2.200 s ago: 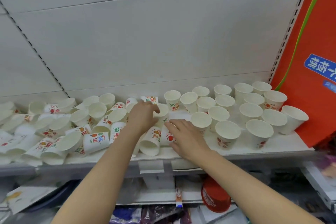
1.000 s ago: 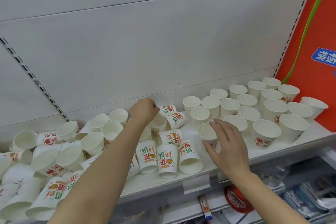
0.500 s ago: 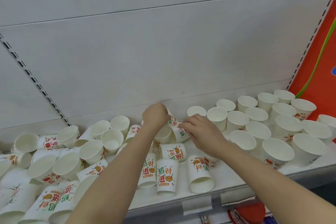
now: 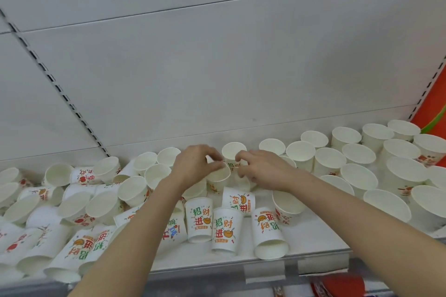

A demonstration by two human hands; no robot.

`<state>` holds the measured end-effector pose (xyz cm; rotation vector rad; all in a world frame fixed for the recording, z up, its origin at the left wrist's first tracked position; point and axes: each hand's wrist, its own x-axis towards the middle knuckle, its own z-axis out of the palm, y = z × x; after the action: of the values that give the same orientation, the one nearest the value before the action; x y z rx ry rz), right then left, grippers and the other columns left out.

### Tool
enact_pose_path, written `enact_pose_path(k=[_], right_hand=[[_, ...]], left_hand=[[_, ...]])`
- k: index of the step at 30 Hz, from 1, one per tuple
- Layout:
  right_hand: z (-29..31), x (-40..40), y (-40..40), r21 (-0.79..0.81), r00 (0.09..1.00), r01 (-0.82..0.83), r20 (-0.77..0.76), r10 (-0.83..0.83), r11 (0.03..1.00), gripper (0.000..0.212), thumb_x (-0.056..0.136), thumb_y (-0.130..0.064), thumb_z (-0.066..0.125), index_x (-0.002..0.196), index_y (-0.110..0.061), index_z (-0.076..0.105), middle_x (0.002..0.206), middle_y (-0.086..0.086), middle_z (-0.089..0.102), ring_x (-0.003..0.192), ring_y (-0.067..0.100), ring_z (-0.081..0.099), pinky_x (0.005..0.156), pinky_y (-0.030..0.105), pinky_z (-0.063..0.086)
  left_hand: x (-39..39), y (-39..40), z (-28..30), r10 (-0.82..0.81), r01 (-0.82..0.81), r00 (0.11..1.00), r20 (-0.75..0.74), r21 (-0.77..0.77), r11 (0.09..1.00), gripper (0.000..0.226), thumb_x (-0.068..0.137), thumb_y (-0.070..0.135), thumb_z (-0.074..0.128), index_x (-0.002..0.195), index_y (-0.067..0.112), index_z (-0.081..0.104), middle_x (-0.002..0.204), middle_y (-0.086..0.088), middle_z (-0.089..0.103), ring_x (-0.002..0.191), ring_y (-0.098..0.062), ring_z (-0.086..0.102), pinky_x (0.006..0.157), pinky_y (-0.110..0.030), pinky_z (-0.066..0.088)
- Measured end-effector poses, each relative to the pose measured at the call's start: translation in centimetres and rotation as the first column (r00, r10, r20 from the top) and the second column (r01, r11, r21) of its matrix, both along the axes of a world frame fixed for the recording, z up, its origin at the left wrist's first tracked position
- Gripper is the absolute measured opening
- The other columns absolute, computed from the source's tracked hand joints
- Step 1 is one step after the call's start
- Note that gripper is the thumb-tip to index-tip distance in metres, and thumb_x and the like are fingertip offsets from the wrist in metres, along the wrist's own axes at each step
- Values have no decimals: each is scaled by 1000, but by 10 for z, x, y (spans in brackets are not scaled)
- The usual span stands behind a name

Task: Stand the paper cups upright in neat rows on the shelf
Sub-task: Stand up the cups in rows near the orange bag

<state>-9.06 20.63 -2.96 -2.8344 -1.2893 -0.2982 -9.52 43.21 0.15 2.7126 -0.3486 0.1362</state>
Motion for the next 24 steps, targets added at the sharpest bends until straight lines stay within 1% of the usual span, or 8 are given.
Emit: enact_pose_path(k=[4,8,11,15,18,20,22,24], right_hand=[[7,3,-3,48,999,10,42,-12,999,23,57,-8,78,66,-20,61,97,4,60,77,28,58,53,28,34],[13,-1,-5,67,995,20,96,-26,998,23,54,-12,83,61,-19,62,70,-3,55,66,21,50,51,28,37],[14,-10,-6,83,987,46,152,-58,995,21,55,-15,83,57,-20,63,58,-7,52,63,18,47,53,26,28],[11,-21,-11,118,976,92,187,-113,989,22,57,-17,83,55,-19,61,52,-8,51,61,19,47,54,25,26],[9,-23,-11,101,967,179,165,-194,979,25,52,-19,86,52,-21,61,49,-9,52,58,18,47,55,24,23],[4,-23,-9,102,961,227,138,-240,969,24,51,-18,84,50,-21,60,48,-8,52,58,18,45,55,25,22],[-1,-24,-6,145,957,247,121,-265,958,19,58,-23,80,53,-20,62,51,-8,53,60,16,42,56,25,22],[-4,-27,-4,225,953,245,126,-277,943,16,67,-27,76,59,-20,65,55,-7,56,62,17,45,58,26,24]], left_hand=[[-16,5,0,-61,74,994,-86,150,986,21,76,50,74,92,36,72,90,19,64,79,-4,56,74,-29,51],[-24,1,-5,-63,70,997,-35,254,965,13,82,38,70,95,34,73,97,13,66,83,-8,58,69,-25,46],[-29,-6,-11,-63,66,998,-19,229,971,10,84,34,67,92,33,73,94,13,69,84,-9,61,65,-24,44],[-33,-14,-13,-85,75,996,40,207,975,12,87,30,65,96,30,74,94,10,70,85,-9,58,64,-24,37],[-33,-16,-11,-91,85,996,21,192,978,15,86,33,66,100,31,73,98,11,69,85,-8,59,68,-25,43],[-32,-12,-10,-82,81,997,1,105,991,21,84,42,68,104,33,72,97,15,66,79,-4,57,72,-27,48],[-27,-4,-8,-19,18,998,55,13,1000,21,85,46,66,103,35,71,96,17,66,78,-2,56,73,-29,50],[-17,11,-8,89,-90,985,145,-5,996,17,88,43,63,100,35,71,98,17,68,83,-5,58,72,-30,51]])
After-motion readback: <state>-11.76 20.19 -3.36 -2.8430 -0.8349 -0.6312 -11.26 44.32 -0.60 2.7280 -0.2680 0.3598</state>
